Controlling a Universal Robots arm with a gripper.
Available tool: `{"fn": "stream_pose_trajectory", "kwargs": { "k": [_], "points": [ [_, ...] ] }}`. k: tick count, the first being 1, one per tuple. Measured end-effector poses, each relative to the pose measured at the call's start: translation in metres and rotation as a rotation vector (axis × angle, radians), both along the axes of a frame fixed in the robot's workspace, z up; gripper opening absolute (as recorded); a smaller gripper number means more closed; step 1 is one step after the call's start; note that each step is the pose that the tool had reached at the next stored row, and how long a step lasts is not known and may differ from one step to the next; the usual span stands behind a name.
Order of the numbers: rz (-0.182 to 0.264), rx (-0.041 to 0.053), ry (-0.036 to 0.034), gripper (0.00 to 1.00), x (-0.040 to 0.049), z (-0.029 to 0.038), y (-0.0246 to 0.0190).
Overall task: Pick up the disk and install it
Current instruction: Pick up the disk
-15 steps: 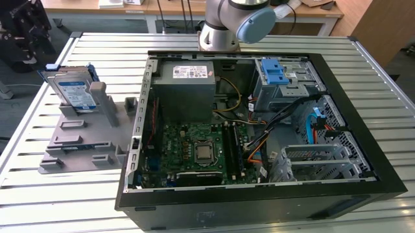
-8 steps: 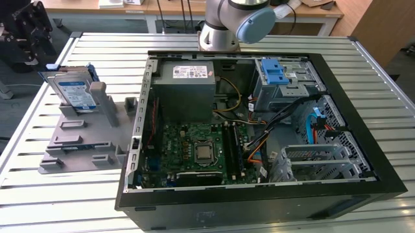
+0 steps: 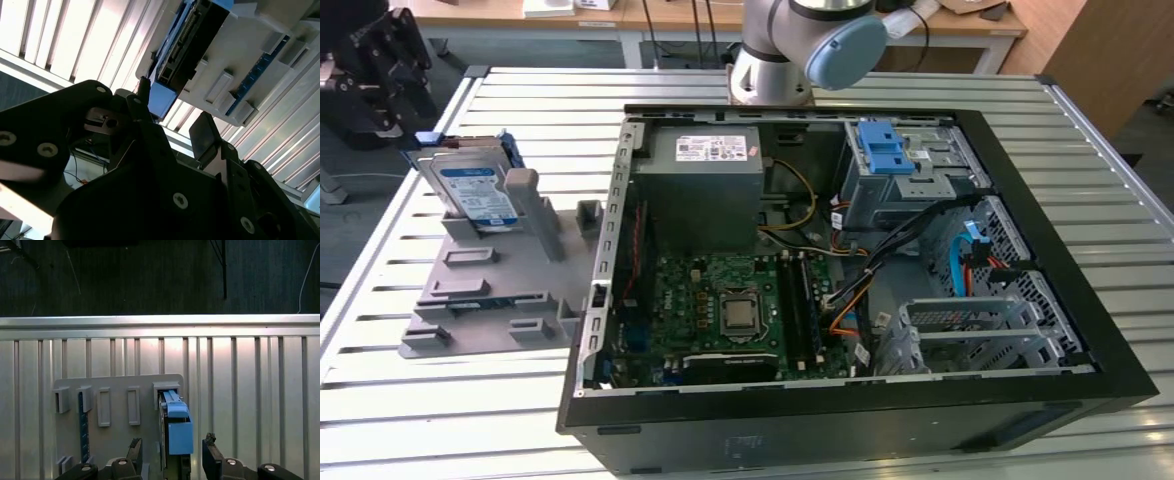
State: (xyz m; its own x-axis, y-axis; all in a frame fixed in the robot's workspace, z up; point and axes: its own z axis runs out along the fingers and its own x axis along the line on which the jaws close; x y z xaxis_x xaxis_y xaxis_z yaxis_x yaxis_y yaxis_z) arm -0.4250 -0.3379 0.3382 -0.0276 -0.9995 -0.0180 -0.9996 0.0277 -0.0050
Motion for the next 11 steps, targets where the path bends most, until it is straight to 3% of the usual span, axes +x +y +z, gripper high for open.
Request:
{"fn": "stream_pose_trajectory", "kwargs": {
  "k": [11],
  "points": [
    [0.000, 0.0000, 0.0010, 0.59, -0.0011, -0.0183, 0.0004]
  ]
}}
